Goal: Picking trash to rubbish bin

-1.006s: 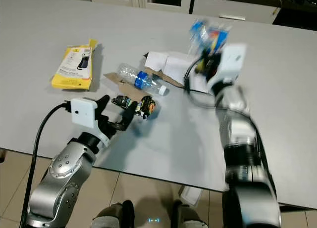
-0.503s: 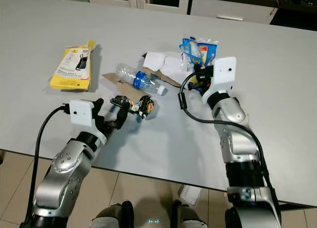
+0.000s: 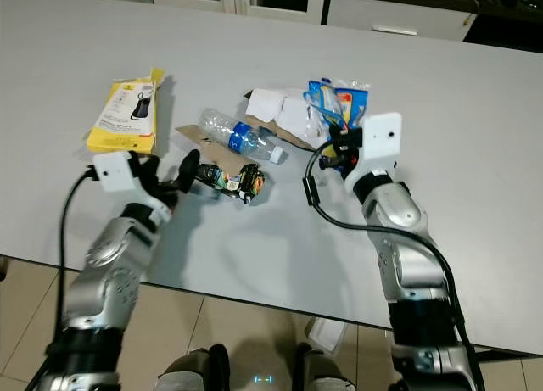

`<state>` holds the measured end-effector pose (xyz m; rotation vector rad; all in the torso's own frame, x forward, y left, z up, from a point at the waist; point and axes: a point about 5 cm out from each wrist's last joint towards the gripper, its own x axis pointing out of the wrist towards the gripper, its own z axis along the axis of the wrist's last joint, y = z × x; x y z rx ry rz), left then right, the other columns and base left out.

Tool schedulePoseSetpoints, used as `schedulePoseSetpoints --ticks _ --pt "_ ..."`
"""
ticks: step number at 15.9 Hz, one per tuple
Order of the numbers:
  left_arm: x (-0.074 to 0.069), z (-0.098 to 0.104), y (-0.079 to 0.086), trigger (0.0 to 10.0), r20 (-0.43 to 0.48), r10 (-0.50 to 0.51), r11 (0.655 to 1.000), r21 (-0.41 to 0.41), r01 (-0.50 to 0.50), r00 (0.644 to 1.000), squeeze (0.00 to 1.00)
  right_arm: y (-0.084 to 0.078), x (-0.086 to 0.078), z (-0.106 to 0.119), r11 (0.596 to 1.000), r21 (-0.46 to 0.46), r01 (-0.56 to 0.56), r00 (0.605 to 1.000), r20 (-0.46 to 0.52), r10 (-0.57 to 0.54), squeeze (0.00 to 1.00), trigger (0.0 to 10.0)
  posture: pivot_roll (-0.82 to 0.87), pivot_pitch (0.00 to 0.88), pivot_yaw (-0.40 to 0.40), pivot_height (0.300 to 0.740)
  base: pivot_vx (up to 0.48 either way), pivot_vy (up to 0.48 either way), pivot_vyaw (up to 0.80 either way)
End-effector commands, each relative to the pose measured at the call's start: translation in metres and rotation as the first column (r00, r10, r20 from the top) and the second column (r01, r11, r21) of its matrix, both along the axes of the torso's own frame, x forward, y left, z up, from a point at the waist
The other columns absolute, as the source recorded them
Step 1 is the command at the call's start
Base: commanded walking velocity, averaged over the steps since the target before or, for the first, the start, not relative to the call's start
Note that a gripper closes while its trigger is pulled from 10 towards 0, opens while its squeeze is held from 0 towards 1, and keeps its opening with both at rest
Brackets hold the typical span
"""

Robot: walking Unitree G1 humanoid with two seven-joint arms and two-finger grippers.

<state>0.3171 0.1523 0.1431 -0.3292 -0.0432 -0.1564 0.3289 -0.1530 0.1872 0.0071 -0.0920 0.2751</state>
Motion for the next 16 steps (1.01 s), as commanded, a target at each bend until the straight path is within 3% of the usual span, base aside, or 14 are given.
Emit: schedulePoseSetpoints --ticks 1,10,12,15,16 --pt "0.001 -0.003 0.001 10.0 -0.013 0.007 1.0 -0.02 -0.008 1.0 0.0 0.0 -0.003 0.0 1.0 -0.007 0.006 1.0 -0.006 -0.006 0.0 10.0 -0.12 0.199 0.014 0.74 0.0 0.0 0.0" --pt "0.015 -0.018 -0.007 10.0 -0.205 -0.072 0.974 -0.226 0.024 0.976 0.0 0.002 -0.007 -0.002 1.0 -0.009 0.01 0.999 -0.031 -0.01 0.0 10.0 -0.12 0.211 0.023 0.74 0.0 0.0 0.0" --pt "0.015 -0.03 -0.007 10.0 -0.316 -0.074 0.986 -0.167 0.021 0.946 0.0 0.003 -0.007 -0.002 1.0 -0.012 0.008 0.999 -0.035 -0.009 0.0 10.0 -0.12 0.211 0.021 0.74 0.0 0.0 0.0" --pt "0.013 -0.038 -0.003 10.0 -0.364 -0.075 0.99 -0.137 0.026 0.928 0.0 0.004 -0.007 -0.002 1.0 -0.012 0.003 0.999 -0.037 -0.004 0.0 10.0 -0.12 0.212 0.022 0.74 0.0 0.0 0.0" --pt "0.011 -0.043 -0.003 9.0 -0.397 -0.089 0.993 -0.11 0.049 0.913 0.0 0.005 -0.007 -0.002 1.0 -0.011 0.002 0.999 -0.041 -0.002 0.0 10.0 -0.12 0.214 0.022 0.74 0.0 0.0 0.0"
